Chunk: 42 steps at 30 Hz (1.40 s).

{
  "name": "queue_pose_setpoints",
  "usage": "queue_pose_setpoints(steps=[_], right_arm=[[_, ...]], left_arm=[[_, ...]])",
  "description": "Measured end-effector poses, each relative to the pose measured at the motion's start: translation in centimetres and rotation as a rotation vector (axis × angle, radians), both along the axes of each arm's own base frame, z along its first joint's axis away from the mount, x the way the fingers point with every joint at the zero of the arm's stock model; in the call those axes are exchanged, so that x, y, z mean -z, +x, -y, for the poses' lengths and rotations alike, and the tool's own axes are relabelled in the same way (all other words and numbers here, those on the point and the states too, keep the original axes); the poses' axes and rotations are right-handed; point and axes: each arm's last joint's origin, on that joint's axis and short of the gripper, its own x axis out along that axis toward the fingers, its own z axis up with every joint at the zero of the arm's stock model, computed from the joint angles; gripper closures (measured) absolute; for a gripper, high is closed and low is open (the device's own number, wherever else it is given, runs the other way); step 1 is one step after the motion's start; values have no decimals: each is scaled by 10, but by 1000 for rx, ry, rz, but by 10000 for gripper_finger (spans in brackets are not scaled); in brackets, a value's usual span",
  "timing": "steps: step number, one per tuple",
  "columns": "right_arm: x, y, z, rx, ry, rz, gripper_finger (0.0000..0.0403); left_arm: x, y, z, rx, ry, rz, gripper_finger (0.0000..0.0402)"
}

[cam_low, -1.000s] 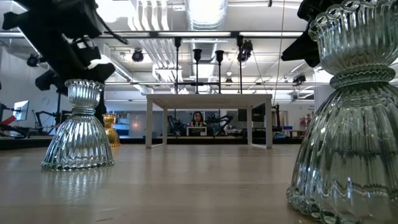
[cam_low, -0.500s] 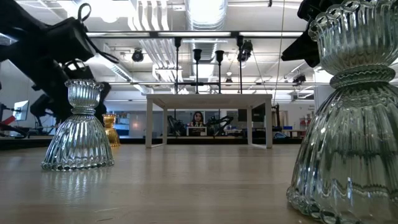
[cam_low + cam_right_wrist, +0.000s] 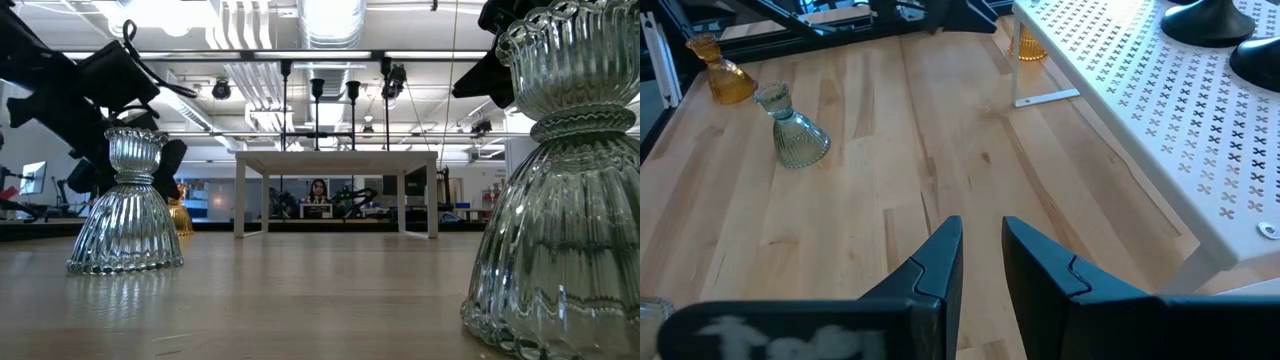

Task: Pick & Place candle stick holders
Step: Put the top yellow glass candle holder on the shelf

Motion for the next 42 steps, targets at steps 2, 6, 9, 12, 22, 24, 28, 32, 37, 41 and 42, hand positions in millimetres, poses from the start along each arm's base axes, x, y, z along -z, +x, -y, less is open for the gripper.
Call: queue_pose_setpoints(steps=[2, 6, 9, 12, 22, 24, 28, 32, 37, 41, 42], right_arm=[[0, 0, 0, 0, 0, 0, 335], [0, 0, 0, 0, 0, 0, 335], [0, 0, 0, 0, 0, 0, 335], [0, 0, 0, 0, 0, 0, 335], [0, 0, 0, 0, 0, 0, 335], [0, 0, 0, 0, 0, -1, 335], [0, 0, 0, 0, 0, -1, 335], [0, 0, 0, 0, 0, 0, 335], [0, 0, 0, 0, 0, 0, 335], [0, 0, 0, 0, 0, 0, 335], [0, 0, 0, 0, 0, 0, 335]], left_arm=[[0, -1, -4, -24, 1, 2, 154], [0, -2, -11, -65, -5, 11, 140], [0, -1, -18, -87, 4, 8, 138], [1, 1, -24, -89, 19, -7, 138], [11, 7, -43, -122, 55, -85, 138], [15, 8, -46, -123, 52, -94, 138], [22, 12, -52, -130, 45, -96, 138], [28, 15, -57, -141, 59, -90, 138], [30, 21, -61, -137, 110, -96, 141], [30, 25, -64, -150, 159, -122, 148], [29, 26, -65, -153, 172, -131, 149]])
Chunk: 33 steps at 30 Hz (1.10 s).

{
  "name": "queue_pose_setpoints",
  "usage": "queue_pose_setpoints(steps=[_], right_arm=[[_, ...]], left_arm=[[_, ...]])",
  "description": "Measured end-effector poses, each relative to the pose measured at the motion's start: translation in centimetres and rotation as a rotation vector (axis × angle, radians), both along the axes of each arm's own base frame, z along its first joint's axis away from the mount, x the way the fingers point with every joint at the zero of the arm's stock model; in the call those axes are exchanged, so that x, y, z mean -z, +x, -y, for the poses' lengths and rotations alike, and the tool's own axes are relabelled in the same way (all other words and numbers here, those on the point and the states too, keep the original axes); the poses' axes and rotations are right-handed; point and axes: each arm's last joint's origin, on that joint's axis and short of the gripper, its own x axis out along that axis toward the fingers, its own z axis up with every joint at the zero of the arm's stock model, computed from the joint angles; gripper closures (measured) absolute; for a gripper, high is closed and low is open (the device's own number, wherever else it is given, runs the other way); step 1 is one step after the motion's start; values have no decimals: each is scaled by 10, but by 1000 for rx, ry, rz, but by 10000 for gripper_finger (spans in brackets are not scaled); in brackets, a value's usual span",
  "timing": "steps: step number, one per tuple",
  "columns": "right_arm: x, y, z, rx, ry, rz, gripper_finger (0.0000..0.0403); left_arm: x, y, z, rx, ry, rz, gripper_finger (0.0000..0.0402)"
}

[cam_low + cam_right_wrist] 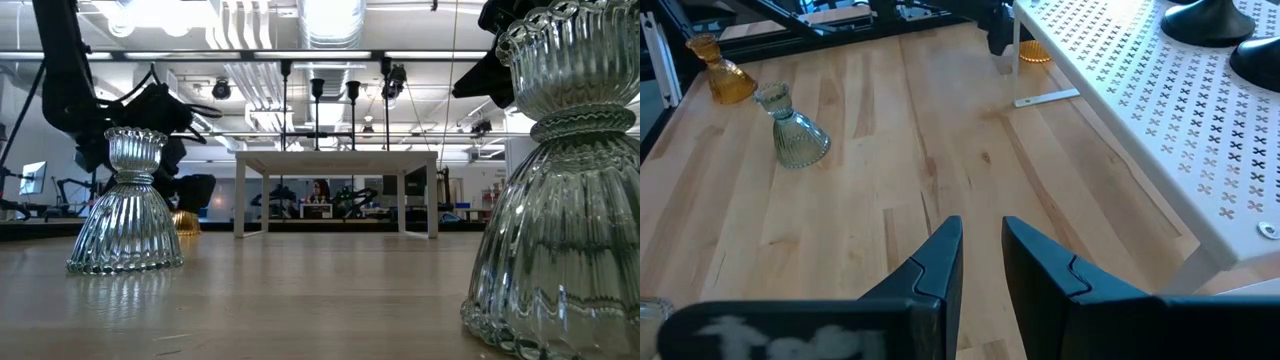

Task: Pick & Place candle stick holders
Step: Put the top yellow glass candle holder on the shelf

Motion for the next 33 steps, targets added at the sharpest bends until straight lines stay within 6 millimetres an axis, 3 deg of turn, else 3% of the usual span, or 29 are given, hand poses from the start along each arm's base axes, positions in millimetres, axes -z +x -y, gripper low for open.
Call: queue_pose_setpoints(steps=[8, 18, 24, 33], right_arm=[[0, 0, 0, 0, 0, 0, 335], [0, 0, 0, 0, 0, 0, 335], [0, 0, 0, 0, 0, 1, 335], [0, 0, 0, 0, 0, 0, 335]], left_arm=[[0, 2, -4, -15, 35, -35, 171], [-4, 4, -5, -18, 63, -9, 277], [-11, 4, -4, 67, 56, -20, 280], [-46, -5, 2, 145, 97, 29, 280]])
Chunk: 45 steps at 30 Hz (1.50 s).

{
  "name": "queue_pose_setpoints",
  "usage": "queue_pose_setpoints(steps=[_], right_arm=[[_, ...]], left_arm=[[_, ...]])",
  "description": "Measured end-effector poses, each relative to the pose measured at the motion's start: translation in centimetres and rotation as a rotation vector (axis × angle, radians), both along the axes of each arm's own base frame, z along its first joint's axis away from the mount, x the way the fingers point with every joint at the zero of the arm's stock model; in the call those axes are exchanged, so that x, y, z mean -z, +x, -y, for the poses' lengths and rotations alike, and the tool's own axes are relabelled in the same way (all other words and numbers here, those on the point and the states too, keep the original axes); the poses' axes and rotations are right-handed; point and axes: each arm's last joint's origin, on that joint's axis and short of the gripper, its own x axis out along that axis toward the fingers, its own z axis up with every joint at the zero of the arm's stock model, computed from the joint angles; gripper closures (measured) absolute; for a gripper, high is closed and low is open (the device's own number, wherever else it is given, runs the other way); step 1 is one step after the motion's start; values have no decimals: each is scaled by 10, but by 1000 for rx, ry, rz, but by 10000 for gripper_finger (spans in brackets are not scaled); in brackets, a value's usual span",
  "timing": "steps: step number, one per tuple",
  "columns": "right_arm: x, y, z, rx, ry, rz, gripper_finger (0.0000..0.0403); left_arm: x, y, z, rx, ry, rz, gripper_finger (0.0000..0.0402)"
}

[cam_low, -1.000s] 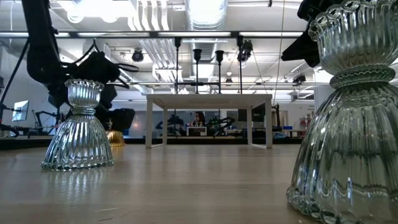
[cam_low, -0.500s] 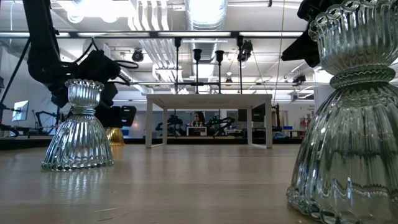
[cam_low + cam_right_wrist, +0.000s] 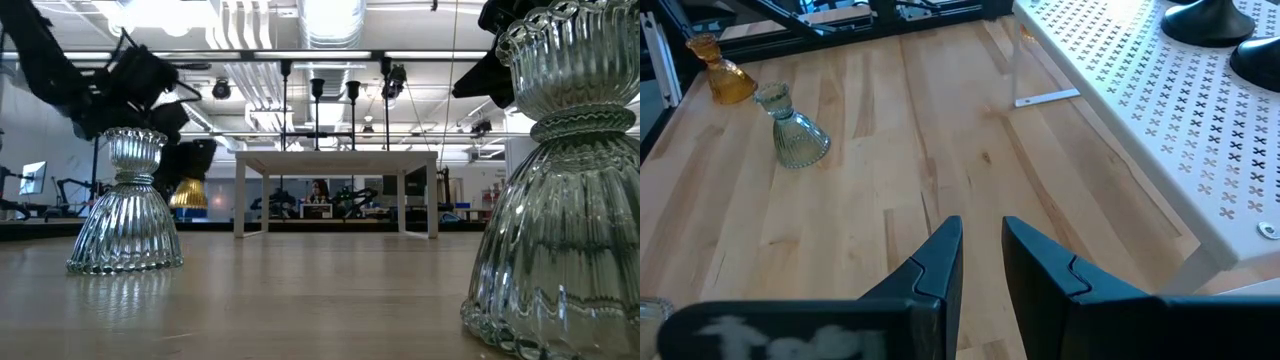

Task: Pick & Place candle stick holders
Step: Put the top yellow glass candle holder on the shelf

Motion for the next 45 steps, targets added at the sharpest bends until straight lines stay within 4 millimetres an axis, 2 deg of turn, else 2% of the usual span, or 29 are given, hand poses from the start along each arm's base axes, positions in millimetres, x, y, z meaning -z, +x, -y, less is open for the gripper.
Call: queue_pose_setpoints(steps=[8, 13, 19, 24, 29, 37, 45], right_arm=[[0, 0, 0, 0, 0, 0, 335], [0, 0, 0, 0, 0, 0, 335], [0, 0, 0, 0, 0, 0, 335], [0, 0, 0, 0, 0, 0, 335], [0, 0, 0, 0, 0, 0, 335], [0, 0, 0, 0, 0, 0, 335], [0, 0, 0, 0, 0, 0, 335]], left_arm=[[-41, -22, 12, 66, -18, 11, 280], [-84, -33, 19, 165, 2, 123, 280], [-134, -29, 26, 455, 27, 285, 280], [-156, -12, 23, 593, 13, 290, 280], [-161, 15, 12, 668, -12, 211, 280], [-147, 55, -7, 688, 26, 82, 280], [-128, 69, -21, 649, 44, 26, 280]])
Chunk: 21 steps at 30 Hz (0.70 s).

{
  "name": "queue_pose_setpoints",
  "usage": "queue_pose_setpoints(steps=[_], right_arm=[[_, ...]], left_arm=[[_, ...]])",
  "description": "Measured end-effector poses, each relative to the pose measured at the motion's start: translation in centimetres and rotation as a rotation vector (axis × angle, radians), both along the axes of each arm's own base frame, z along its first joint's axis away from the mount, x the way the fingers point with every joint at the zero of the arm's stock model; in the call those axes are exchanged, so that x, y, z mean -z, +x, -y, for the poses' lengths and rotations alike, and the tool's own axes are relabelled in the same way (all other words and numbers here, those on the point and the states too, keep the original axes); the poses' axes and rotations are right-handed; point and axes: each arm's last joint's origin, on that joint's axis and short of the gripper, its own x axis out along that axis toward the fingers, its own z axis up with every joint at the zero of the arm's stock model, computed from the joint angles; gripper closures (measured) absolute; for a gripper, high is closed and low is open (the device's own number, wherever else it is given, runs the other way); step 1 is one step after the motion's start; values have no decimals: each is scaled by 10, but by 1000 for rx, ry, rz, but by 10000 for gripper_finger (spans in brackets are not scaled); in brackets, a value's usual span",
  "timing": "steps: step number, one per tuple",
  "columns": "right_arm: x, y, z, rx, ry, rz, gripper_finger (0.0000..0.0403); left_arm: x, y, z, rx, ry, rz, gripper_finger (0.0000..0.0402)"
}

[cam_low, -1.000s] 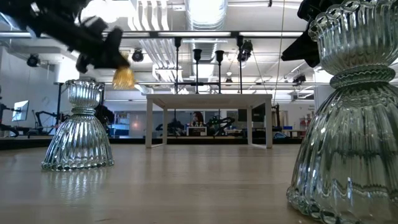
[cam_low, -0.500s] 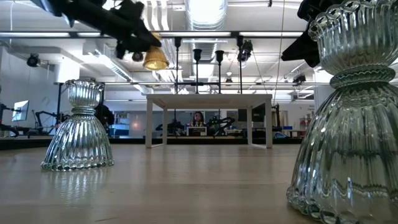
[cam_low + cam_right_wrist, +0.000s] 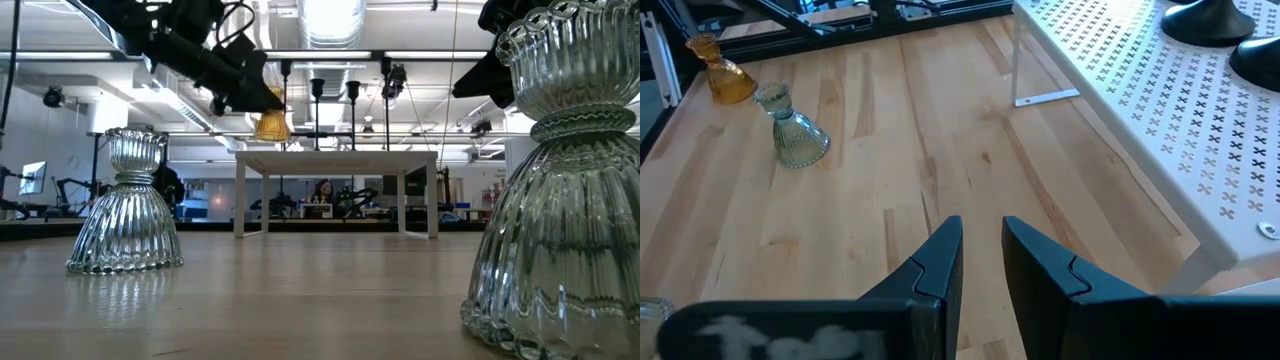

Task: Pick & Place candle stick holders
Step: Put the top yellow glass candle holder on the shelf

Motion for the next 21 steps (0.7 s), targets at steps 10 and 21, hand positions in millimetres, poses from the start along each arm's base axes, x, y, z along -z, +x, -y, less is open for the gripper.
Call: queue_pose_setpoints(steps=[10, 21], right_arm=[[0, 0, 0, 0, 0, 0, 335], [0, 0, 0, 0, 0, 0, 335]], left_arm=[[17, 10, -20, -46, 21, -15, 280], [30, 11, -36, -93, -7, -38, 277]])
